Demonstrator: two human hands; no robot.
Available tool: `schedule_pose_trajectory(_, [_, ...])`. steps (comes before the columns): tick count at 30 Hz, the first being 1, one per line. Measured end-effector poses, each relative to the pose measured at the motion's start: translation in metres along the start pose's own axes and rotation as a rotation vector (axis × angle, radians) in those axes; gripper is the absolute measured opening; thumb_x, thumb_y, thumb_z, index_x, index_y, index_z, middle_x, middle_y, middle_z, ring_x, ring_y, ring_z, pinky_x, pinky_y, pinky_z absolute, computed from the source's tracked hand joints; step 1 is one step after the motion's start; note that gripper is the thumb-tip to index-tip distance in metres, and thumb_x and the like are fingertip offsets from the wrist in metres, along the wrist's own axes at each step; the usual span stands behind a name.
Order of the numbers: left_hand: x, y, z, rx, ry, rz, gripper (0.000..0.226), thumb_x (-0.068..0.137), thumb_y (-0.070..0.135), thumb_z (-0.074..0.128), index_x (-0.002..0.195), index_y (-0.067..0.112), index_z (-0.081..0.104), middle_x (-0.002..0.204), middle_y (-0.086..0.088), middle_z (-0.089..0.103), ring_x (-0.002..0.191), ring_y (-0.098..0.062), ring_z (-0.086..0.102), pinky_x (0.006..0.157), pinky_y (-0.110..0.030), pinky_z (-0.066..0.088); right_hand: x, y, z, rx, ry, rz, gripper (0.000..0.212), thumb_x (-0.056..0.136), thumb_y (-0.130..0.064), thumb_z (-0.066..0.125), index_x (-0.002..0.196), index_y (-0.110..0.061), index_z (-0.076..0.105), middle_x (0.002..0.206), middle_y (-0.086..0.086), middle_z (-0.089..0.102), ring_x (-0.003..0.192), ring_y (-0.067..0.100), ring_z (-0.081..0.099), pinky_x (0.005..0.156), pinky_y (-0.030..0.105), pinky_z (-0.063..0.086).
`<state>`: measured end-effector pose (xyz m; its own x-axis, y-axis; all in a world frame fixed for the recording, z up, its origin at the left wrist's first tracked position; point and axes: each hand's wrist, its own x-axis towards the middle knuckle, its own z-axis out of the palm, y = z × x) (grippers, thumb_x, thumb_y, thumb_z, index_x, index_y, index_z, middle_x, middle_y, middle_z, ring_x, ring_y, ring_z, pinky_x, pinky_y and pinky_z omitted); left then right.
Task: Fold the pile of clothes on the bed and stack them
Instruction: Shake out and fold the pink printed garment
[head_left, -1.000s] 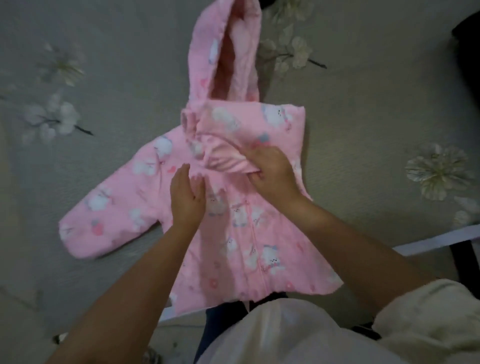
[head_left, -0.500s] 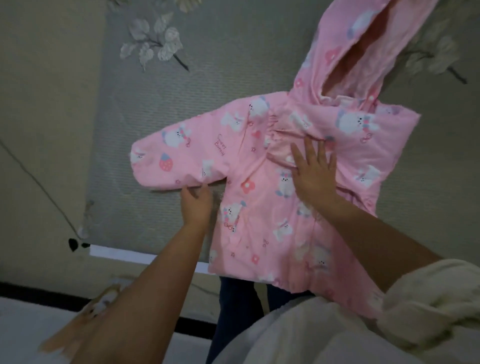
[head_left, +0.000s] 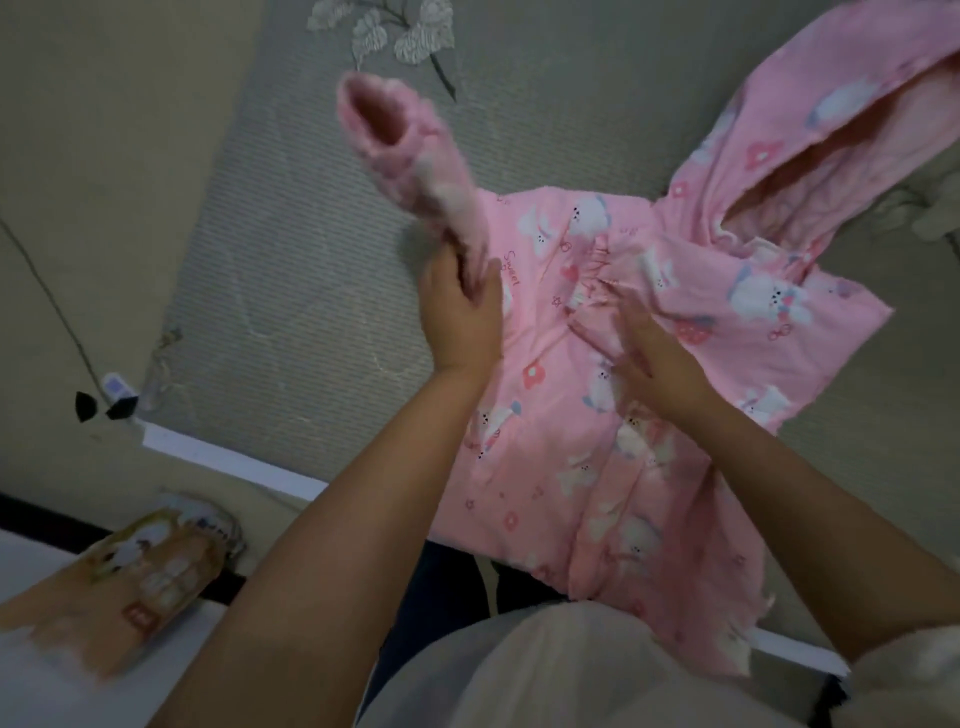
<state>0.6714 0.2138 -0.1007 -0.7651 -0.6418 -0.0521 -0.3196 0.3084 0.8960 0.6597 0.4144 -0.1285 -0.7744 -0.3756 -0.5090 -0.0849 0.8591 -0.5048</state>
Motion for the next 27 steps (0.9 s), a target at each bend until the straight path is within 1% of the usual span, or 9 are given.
schedule_pose_trajectory(4, [-0.035, 0.042, 0.04, 0.212, -0.456, 0.619, 0.04, 0.07, 0.012, 0.047, 0.099, -0.005, 0.068, 0.068, -0.023, 0.059, 0.063, -0.035, 0.06, 0.062, -0.034, 0.043, -0.042, 0.03, -0.026, 0.379, 0.569, 0.235, 0.043, 0.092, 0.004, 0.042, 0.135, -0.001, 0.041, 0.121, 0.013, 0.057, 0.106, 0.019, 0.056, 0.089, 0.016, 0.034])
schedule_pose_trajectory(7, [-0.068, 0.043, 0.079, 0.451, -0.771, 0.85, 0.036, 0.075, 0.004, 0.052, 0.106, 0.011, 0.068, 0.082, -0.013, 0.062, 0.082, -0.029, 0.06, 0.094, -0.053, 0.037, -0.072, 0.063, -0.05, 0.815, 0.978, 0.524, 0.037, 0.098, -0.005, 0.033, 0.134, -0.002, 0.039, 0.094, -0.004, 0.055, 0.071, -0.006, 0.055, 0.072, 0.014, 0.044])
schedule_pose_trajectory(9, [-0.083, 0.031, 0.099, 0.757, -1.119, 0.852, 0.038, 0.089, 0.015, 0.045, 0.125, 0.023, 0.055, 0.112, -0.006, 0.055, 0.113, -0.023, 0.044, 0.111, -0.052, 0.005, -0.089, 0.082, -0.059, 0.916, 1.043, 0.614, 0.037, 0.1, -0.009, 0.029, 0.135, -0.001, 0.035, 0.096, 0.001, 0.054, 0.076, 0.001, 0.053, 0.071, 0.017, 0.045])
schedule_pose_trajectory(11, [-0.087, 0.014, 0.11, 0.913, -1.249, 0.862, 0.039, 0.092, 0.023, 0.041, 0.13, 0.027, 0.048, 0.124, -0.002, 0.047, 0.123, -0.02, 0.034, 0.111, -0.05, -0.004, -0.1, 0.091, -0.055, 0.648, 0.906, 0.555, 0.041, 0.098, -0.012, 0.033, 0.136, 0.002, 0.035, 0.12, 0.016, 0.051, 0.105, 0.022, 0.053, 0.095, 0.034, 0.043])
schedule_pose_trajectory(14, [-0.082, 0.005, 0.111, 0.849, -1.246, 0.887, 0.038, 0.089, 0.025, 0.049, 0.127, 0.02, 0.053, 0.121, -0.006, 0.051, 0.122, -0.022, 0.039, 0.11, -0.05, -0.001, -0.093, 0.09, -0.033, 0.016, 0.664, 0.239, 0.045, 0.085, -0.014, 0.049, 0.128, 0.002, 0.05, 0.135, 0.032, 0.04, 0.125, 0.051, 0.036, 0.105, 0.051, 0.026])
schedule_pose_trajectory(17, [-0.08, 0.005, 0.099, 0.776, -1.152, 1.049, 0.034, 0.074, 0.012, 0.065, 0.107, 0.004, 0.066, 0.108, -0.019, 0.063, 0.111, -0.035, 0.056, 0.102, -0.062, 0.022, -0.071, 0.094, -0.013, -0.226, 0.367, 0.209, 0.045, 0.091, -0.026, 0.047, 0.136, -0.02, 0.045, 0.153, 0.013, 0.019, 0.14, 0.042, 0.01, 0.109, 0.057, 0.008])
schedule_pose_trajectory(21, [-0.075, -0.006, 0.068, 1.097, -1.194, 0.738, 0.056, 0.091, 0.028, 0.049, 0.143, 0.017, 0.03, 0.154, -0.01, 0.014, 0.143, -0.032, 0.003, 0.112, -0.051, -0.002, -0.051, 0.112, -0.009, -0.231, 0.185, 0.308, 0.047, 0.096, -0.036, 0.036, 0.142, -0.033, 0.029, 0.157, -0.003, -0.001, 0.143, 0.026, -0.008, 0.111, 0.056, -0.002])
schedule_pose_trajectory(24, [-0.068, 0.003, 0.059, 1.059, -1.164, 0.782, 0.046, 0.093, 0.03, 0.045, 0.135, 0.012, 0.044, 0.147, -0.012, 0.033, 0.139, -0.032, 0.023, 0.109, -0.058, 0.009, -0.047, 0.111, -0.033, -0.195, 0.095, 0.283, 0.041, 0.095, -0.04, 0.037, 0.134, -0.028, 0.045, 0.154, 0.002, 0.018, 0.143, 0.025, 0.006, 0.11, 0.056, 0.002])
schedule_pose_trajectory(27, [-0.052, 0.024, 0.072, 0.888, -0.864, 1.028, 0.035, 0.079, 0.028, 0.05, 0.104, 0.007, 0.063, 0.11, -0.018, 0.066, 0.105, -0.042, 0.059, 0.085, -0.068, 0.036, -0.045, 0.105, -0.075, 0.03, 0.467, 0.169, 0.039, 0.089, -0.034, 0.044, 0.084, -0.005, 0.068, 0.101, 0.019, 0.065, 0.104, 0.035, 0.055, 0.087, 0.037, 0.035])
